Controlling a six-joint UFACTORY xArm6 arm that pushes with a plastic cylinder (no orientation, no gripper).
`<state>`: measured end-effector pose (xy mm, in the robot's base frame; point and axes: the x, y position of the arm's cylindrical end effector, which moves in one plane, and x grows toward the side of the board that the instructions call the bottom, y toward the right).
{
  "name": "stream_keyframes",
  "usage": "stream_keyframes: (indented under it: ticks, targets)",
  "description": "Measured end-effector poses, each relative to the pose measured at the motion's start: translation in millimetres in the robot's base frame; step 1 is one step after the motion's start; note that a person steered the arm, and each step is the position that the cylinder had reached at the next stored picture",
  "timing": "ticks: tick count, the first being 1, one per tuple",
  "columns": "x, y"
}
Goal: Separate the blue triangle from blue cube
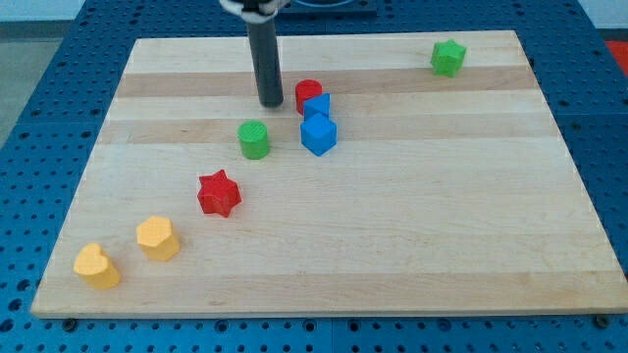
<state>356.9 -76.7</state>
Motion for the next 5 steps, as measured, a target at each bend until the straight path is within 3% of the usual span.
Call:
stream_keyframes:
  ticks: [2,5]
  targets:
    - [11.0,1.5]
    - [4.3,109.2]
